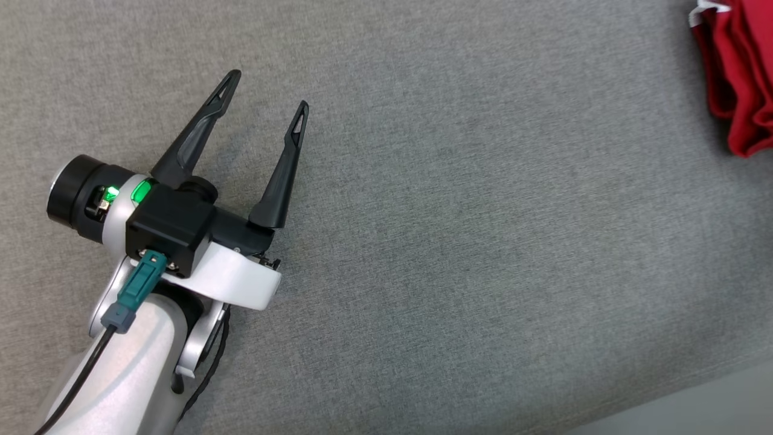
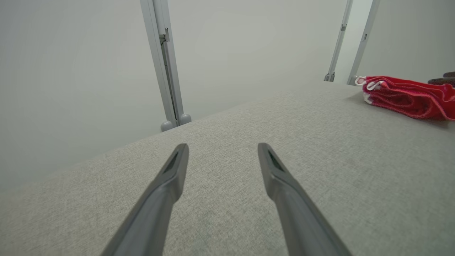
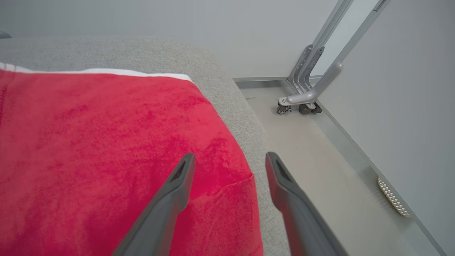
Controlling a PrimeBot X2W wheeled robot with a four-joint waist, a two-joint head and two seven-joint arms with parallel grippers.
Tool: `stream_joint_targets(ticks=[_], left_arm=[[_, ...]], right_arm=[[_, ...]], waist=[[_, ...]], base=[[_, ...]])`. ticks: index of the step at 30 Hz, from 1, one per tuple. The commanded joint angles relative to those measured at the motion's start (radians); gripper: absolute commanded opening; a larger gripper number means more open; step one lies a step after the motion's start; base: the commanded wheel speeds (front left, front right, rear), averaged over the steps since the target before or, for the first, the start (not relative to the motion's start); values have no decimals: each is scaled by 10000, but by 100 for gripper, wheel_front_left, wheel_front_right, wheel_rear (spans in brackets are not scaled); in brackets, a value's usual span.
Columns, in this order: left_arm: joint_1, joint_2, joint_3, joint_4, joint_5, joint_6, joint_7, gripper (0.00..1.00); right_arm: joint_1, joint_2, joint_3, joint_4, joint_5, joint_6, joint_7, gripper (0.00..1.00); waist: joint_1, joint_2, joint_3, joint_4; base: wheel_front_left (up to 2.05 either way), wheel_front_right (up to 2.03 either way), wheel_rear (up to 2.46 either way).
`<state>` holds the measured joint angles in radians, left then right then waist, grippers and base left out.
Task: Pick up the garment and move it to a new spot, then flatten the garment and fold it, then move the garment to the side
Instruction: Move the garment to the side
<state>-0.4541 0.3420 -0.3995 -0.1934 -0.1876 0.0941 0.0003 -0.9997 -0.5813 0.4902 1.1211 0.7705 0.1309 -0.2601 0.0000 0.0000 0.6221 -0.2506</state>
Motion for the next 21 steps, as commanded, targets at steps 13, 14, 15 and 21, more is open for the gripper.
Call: stream_joint_targets(ticks=[13, 14, 15, 21], left_arm=[[1671, -116, 505, 805, -875, 542, -748, 100], [1847, -126, 554, 854, -935, 595, -803, 100], [2015, -148, 588, 876, -1010, 656, -837, 100], [2726, -281, 862, 973, -1389, 954, -1079, 100]], right_arm=[[3030, 1339, -3192, -2814, -2656, -2, -60, 100], [3286, 1509, -3389, -3115, -2860, -2, -61, 100], [3559, 1667, -3574, -3372, -3060, -2, -59, 100], [4779, 2590, -4101, -4768, -3902, -2, -61, 100]], waist=[[0, 0, -2347, -146], [0, 0, -2517, -132], [0, 0, -2678, -109], [0, 0, -3272, 124]], base=[[0, 0, 0], [0, 0, 0], [0, 0, 0], [0, 0, 0]])
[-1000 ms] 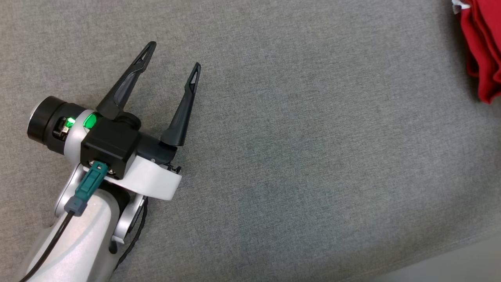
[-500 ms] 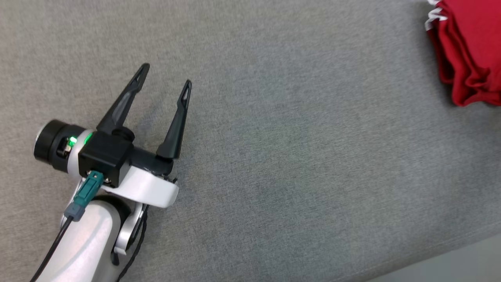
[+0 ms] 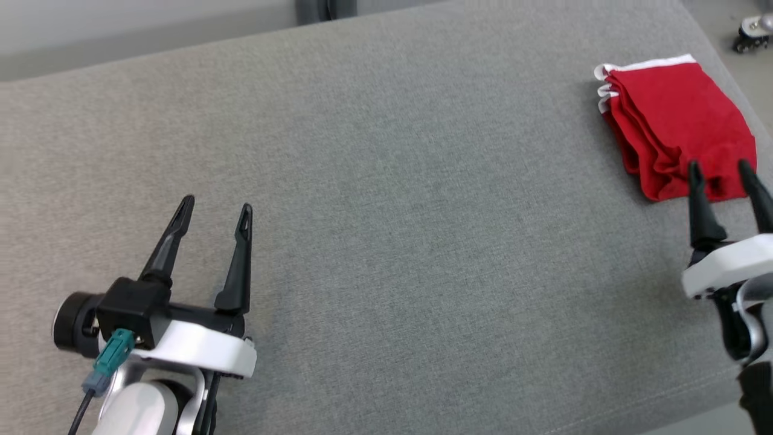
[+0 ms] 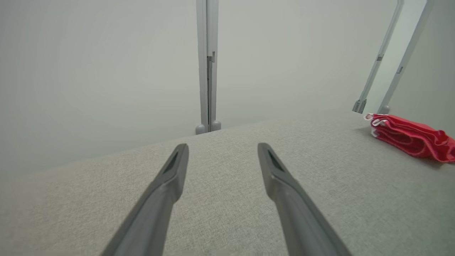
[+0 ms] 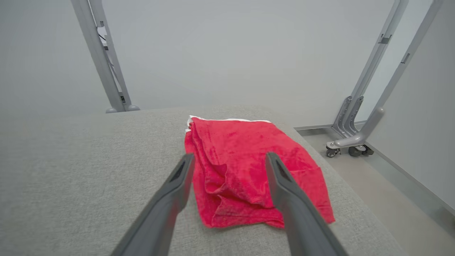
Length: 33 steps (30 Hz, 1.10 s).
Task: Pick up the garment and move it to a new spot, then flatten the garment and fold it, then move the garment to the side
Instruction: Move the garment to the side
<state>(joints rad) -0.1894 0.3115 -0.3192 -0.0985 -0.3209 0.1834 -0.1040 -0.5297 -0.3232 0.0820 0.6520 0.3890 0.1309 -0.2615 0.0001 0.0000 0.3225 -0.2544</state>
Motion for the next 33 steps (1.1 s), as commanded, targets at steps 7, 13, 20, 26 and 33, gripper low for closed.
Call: stream_joint_targets(ticks=[7, 13, 20, 26, 33], left_arm=[[933, -228, 447, 316, -526, 459, -457, 100], [1479, -155, 924, 659, -825, 675, -829, 100], [1935, -163, 1264, 965, -1136, 704, -1067, 100], [2203, -83, 1227, 1158, -1265, 573, -1086, 100], [2614, -32, 1023, 1229, -1335, 497, -907, 100]], right_arm=[[1555, 1004, -305, -2224, -993, -1, -48, 100], [2473, 1352, -514, -3220, -1475, -1, -42, 100], [3373, 1531, -633, -4256, -1735, -1, 445, 100], [4058, 1664, -707, -5050, -1834, -2, 988, 100], [4983, 1823, -1017, -5717, -1884, -2, 1465, 100]], waist=[[-1, 0, -949, 931], [-1, 0, -1411, 1642], [-1, 0, -1924, 2051], [-1, 0, -2370, 2137], [-1, 0, -2924, 2138]], base=[[0, 0, 0], [0, 0, 0], [0, 0, 0], [0, 0, 0], [0, 0, 0]])
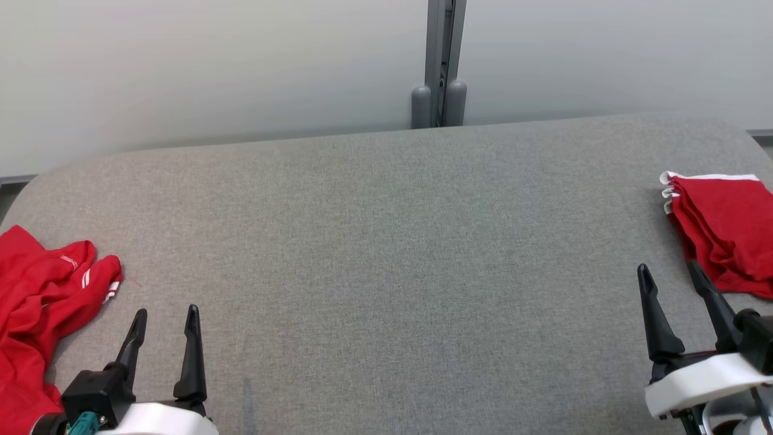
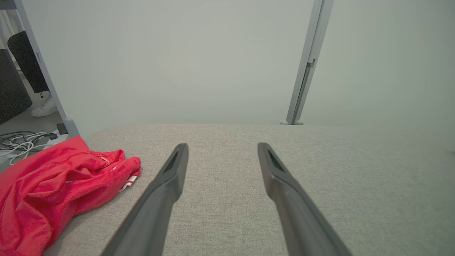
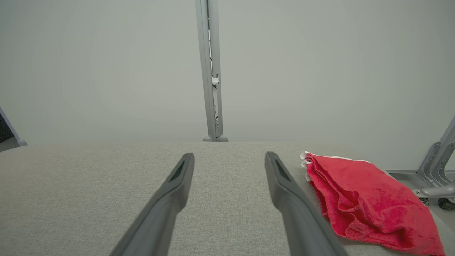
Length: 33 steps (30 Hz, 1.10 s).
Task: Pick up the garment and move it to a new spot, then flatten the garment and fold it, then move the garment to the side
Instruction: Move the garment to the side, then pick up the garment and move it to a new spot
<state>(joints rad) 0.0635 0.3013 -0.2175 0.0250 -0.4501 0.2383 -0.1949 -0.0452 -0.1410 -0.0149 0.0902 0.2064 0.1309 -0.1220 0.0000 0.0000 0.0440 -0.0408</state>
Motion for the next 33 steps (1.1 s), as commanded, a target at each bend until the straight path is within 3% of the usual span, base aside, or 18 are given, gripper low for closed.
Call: stream_joint_targets(ticks=[1, 16, 33], left_arm=[[147, 84, -15, -6, -53, -53, 39, 100], [597, 366, -165, -430, 18, 110, 442, 100], [636, 486, -317, -790, 37, 255, 763, 100]], right_arm=[[258, 32, -87, -169, -58, -1, 103, 100], [1132, 320, -306, -1178, -182, -1, 591, 100], [1144, 305, -359, -1188, -103, -1, 477, 100]], waist=[[0, 0, -211, 1], [0, 0, -503, -20], [0, 0, -493, -35]], base=[[0, 0, 0], [0, 0, 0], [0, 0, 0]])
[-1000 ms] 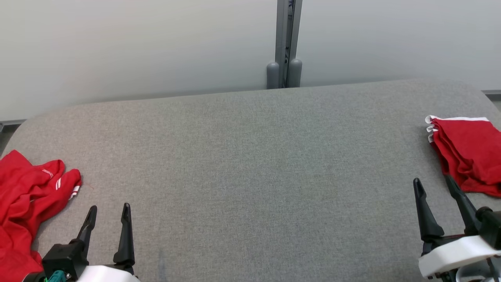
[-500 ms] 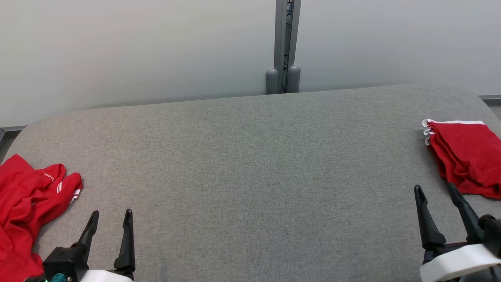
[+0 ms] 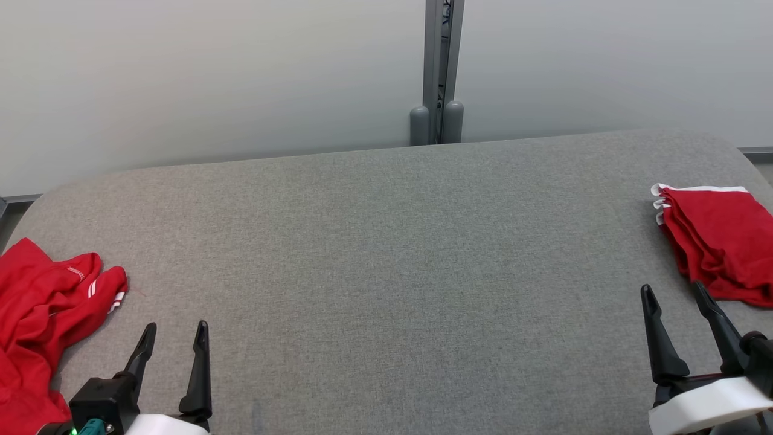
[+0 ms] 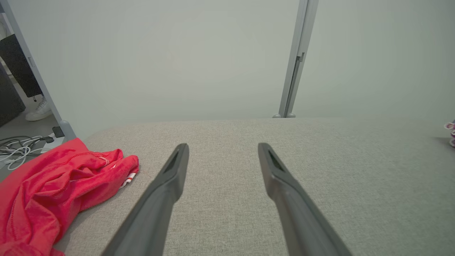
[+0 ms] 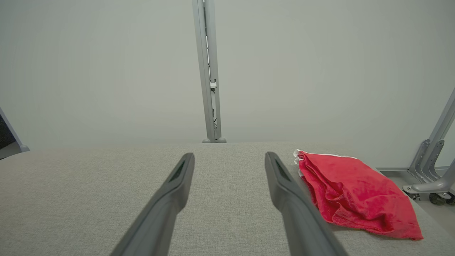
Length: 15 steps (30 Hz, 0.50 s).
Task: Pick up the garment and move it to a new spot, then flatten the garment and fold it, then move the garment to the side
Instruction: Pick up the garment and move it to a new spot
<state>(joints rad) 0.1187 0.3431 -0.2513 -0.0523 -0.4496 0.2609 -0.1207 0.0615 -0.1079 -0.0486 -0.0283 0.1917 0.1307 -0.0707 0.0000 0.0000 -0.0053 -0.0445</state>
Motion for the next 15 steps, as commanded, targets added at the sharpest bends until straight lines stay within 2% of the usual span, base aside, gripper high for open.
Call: stream_joint_targets(ticks=[1, 7, 15], left_arm=[[94, 80, 12, -36, 26, 34, 15, 100], [-80, 78, -29, -147, -18, 37, 85, 100], [-373, 56, 46, -198, -106, -8, -134, 100]], right_arm=[[87, -23, -23, 12, 43, 1, -48, 100], [135, 28, -64, -74, -13, 1, -24, 100], [176, 58, 174, -434, -1, 1, 51, 100]], waist=[[0, 0, 3, 13], [0, 0, 31, 321], [0, 0, 6, 1648]], base=[[0, 0, 0], [0, 0, 0], [0, 0, 0]])
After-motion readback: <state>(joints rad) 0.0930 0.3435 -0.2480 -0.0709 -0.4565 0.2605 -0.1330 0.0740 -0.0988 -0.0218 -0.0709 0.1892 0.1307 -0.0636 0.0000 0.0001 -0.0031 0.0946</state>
